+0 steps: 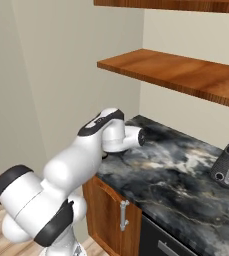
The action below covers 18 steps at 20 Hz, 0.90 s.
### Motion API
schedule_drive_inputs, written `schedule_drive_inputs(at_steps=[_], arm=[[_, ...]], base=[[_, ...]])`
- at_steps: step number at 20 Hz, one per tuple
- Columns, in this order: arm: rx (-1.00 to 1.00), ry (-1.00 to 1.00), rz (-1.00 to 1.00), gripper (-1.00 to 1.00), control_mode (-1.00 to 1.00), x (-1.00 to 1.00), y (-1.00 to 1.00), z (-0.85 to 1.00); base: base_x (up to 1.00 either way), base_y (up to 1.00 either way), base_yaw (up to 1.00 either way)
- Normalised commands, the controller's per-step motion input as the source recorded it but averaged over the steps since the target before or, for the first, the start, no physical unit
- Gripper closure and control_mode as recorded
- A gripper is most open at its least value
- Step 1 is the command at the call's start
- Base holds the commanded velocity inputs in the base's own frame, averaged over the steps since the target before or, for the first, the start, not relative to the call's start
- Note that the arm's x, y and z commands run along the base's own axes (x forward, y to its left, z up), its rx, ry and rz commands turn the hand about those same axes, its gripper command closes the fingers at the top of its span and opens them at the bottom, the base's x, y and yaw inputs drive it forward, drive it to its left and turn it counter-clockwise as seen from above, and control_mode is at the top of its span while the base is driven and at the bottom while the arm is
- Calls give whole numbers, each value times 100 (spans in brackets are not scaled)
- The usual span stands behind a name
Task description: Place the drinks on the dining counter in a tight cluster.
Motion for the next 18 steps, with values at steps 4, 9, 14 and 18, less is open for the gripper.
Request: schedule_drive_inputs(at_steps=[4,9,14,18], arm=[[0,0,-4,-100,-100,13,-7,0],[0,0,-7,-100,-100,10,-14,0],[0,0,-3,-100,-100,30,-4,-1],[0,0,0,-100,-100,44,0,-1]], base=[[0,0,0],[0,0,0],[0,0,0],[0,0,0]])
